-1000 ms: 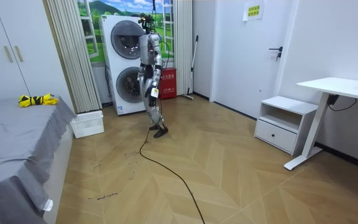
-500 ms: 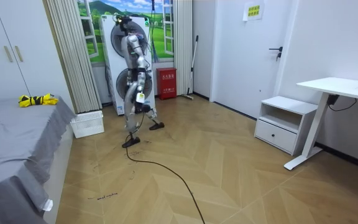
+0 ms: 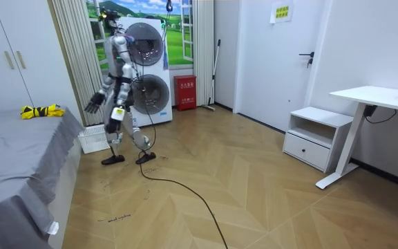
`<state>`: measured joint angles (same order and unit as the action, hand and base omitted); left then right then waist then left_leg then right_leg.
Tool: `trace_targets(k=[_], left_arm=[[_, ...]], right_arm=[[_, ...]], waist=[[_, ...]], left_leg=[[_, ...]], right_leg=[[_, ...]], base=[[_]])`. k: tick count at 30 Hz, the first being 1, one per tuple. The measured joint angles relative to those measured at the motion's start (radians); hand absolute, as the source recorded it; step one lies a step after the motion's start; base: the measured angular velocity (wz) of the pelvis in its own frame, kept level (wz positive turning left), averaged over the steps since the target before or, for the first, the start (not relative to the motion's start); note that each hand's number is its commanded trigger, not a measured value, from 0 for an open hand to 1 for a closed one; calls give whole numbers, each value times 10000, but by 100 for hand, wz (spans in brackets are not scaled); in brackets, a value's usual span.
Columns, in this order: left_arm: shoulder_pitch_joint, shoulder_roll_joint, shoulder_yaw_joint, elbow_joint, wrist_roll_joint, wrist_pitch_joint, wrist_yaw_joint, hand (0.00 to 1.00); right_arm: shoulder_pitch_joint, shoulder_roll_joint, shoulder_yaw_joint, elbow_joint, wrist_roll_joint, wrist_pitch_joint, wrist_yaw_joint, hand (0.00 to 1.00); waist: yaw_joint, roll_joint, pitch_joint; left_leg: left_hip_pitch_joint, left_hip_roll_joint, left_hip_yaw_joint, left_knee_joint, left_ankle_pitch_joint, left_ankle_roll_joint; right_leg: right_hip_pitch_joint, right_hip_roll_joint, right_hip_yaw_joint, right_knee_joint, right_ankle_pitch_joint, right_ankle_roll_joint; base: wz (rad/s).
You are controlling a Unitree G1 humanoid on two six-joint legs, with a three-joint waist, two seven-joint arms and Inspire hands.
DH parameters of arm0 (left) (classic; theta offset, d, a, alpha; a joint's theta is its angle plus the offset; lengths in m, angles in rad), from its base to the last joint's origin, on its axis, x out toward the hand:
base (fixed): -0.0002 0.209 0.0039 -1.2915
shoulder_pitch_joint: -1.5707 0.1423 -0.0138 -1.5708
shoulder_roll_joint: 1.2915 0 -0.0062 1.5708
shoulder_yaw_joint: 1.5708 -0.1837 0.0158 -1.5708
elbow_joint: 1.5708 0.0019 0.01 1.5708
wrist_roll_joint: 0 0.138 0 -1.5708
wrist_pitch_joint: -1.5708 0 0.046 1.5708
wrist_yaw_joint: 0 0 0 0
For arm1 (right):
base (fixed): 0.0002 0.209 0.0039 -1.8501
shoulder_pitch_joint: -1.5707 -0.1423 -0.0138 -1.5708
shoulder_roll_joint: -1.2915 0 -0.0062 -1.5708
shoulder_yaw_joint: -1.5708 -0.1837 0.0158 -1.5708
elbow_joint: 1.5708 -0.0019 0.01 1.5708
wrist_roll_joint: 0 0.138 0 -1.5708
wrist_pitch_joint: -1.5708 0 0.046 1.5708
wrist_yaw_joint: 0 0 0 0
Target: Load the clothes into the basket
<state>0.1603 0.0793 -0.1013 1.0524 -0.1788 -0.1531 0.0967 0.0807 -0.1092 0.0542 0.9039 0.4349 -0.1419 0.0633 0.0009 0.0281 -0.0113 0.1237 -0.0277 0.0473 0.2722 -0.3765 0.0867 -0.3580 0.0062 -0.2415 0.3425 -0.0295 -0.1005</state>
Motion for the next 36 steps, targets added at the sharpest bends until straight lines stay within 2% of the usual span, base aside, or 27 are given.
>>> trace_targets(k=[1, 2, 3, 4, 5, 6, 7, 8, 9, 10, 11, 12, 13, 14, 15, 16, 19, 22, 24, 26, 29, 36], left_arm=[[-101, 21, 9, -3, 73, 14, 8, 0], [-119, 33, 20, 17, 72, 14, 13, 0], [-23, 56, 37, 63, 76, 15, 5, 0], [110, 35, 98, 61, 137, 7, -11, 0], [158, 39, 100, 55, 141, -3, -15, 0], [183, 80, 97, 28, 84, -42, -16, 0], [184, 102, 98, -71, -72, -89, -9, 0], [193, 103, 95, -127, -108, -91, -5, 0], [220, 92, 90, -238, -291, -90, -2, 0], [260, 73, 93, -328, -498, -90, -1, 0], [280, 67, 102, -386, -589, -98, -1, 0], [287, 53, 142, -442, -727, -164, -6, 0], [303, 36, 233, -474, -747, -223, -12, 0], [324, 41, 236, -485, -745, -237, -1, 0], [268, 76, 169, -492, -730, -253, 16, 0], [265, 95, 44, -498, -729, -266, 6, 0], [248, 83, -36, -458, -729, -268, -36, 0], [32, 105, -4, 12, -711, -277, -69, 0], [-24, 108, 1, 117, -727, -276, -122, 0], [-207, 115, 1, 305, -729, -267, -154, 0], [-229, 111, 13, 345, -815, -279, -228, 0], [-561, 185, 84, 762, -1189, -270, -271, 0]], right_arm=[[-2, 35, 5, -590, -37, -1, -78, 0], [-15, 63, 9, -877, -41, -10, -96, 0], [11, 81, 35, -1341, -23, -34, -105, 0], [-56, 67, 25, -1431, -6, -141, -108, 0], [-144, 60, 32, -1431, 33, -147, -162, 0], [-275, 78, 30, -1476, 242, -149, -274, 0], [-274, 60, 7, -1712, 323, -182, -369, 0], [-305, 31, 14, -1783, 331, -223, -396, 0], [-406, -5, 28, -1795, 331, -276, -430, 0], [-516, -15, 30, -1900, 304, -279, -589, 0], [-490, -15, 19, -1998, 290, -268, -676, 0], [-447, -13, 19, -2145, 212, -233, -793, 0], [-425, 38, 24, -2167, 15, -142, -919, 0], [-370, 59, 57, -2197, -99, -74, -975, 0], [-322, 54, 85, -2273, -137, -67, -1006, 0], [-299, 26, 74, -2319, -152, -72, -1068, 0], [-336, -21, 95, -2315, -158, -115, -1240, 0], [-466, 18, 115, -2316, -471, -128, -1487, 0], [-600, 19, 112, -2344, -467, -128, -1633, 0], [-726, 16, 100, -2378, -467, -126, -1857, 0], [-889, 14, 22, -2373, -461, -126, -2138, 0], [-1613, -23, -27, -2096, -546, -123, -3166, 0]], waist=[[168, 125, 45], [196, 185, 101], [165, 208, 121], [102, 176, 140], [71, 168, 149], [2, 21, 234], [-42, -124, 283], [13, -160, 288], [92, -152, 287], [303, -139, 279], [387, -121, 268], [441, -107, 258], [572, -166, 176], [580, -262, 78], [467, -408, 86], [426, -503, 81], [383, -521, 95], [288, -497, 153], [261, -506, 159], [185, -530, 221], [155, -603, 264], [194, -760, 240]], left_leg=[[-61, 278, 43, 437, -154, -280], [-141, 415, 120, 898, -182, -372], [-421, 601, 445, 2164, 54, -824], [-666, 811, 880, 3557, 683, -1431], [-858, 970, 908, 4251, 949, -1479], [-1271, 1196, 1138, 5224, 956, -1479], [-1763, 1433, 1338, 5603, 898, -1443], [-2030, 1552, 1411, 5570, 861, -1387], [-2571, 1703, 1448, 5132, 761, -1350], [-2993, 1744, 1402, 4144, 726, -1364], [-3207, 1778, 1372, 3567, 742, -1381], [-3549, 1792, 1373, 2363, 1023, -1368], [-3720, 1731, 1356, 1787, 1884, -950], [-3593, 1613, 1370, 1538, 1923, -943], [-3382, 1358, 1451, 1188, 2044, -809], [-3237, 1166, 1553, 931, 2079, -751], [-3154, 936, 1587, 649, 2089, -724], [-3265, 617, 1363, 261, 2154, -628], [-3394, 512, 1250, 107, 2212, -599], [-3486, 416, 1094, 3, 2337, -559], [-3574, 322, 1042, -85, 2435, -509], [-4149, 233, 945, -115, 2562, -415]], right_leg=[[166, 241, -154, 144, -174, -327], [305, 332, -213, 241, -235, -320], [685, 398, -239, 389, -633, -391], [1322, 467, -11, 280, -826, -410], [1702, 502, 192, 86, -865, -377], [2378, 510, 498, -367, -900, -316], [2960, 496, 672, -804, -926, -270], [3162, 512, 786, -987, -934, -256], [3391, 542, 952, -1175, -975, -183], [3449, 591, 1141, -1229, -1009, -125], [3450, 616, 1237, -1227, -1032, -85], [3426, 637, 1404, -1191, -1132, 65], [3315, 539, 1594, -1004, -1381, 297], [3241, 446, 1580, -970, -1433, 373], [3191, 273, 1570, -1010, -1479, 469], [3162, 119, 1596, -1054, -1531, 577], [3122, -71, 1486, -1232, -1523, 631], [2831, -230, 1300, -1215, -1582, 733], [2689, -292, 1212, -1207, -1612, 776], [2642, -366, 1012, -1209, -1630, 803], [2497, -417, 995, -1204, -1657, 841], [1913, -517, 859, -1079, -1640, 899]], base=[[-27], [-20], [-5], [5], [18], [26], [19], [-11], [-45], [-55], [-62], [-66], [-64], [-40], [-17], [-11], [-22], [-5], [8], [24], [12], [5]])
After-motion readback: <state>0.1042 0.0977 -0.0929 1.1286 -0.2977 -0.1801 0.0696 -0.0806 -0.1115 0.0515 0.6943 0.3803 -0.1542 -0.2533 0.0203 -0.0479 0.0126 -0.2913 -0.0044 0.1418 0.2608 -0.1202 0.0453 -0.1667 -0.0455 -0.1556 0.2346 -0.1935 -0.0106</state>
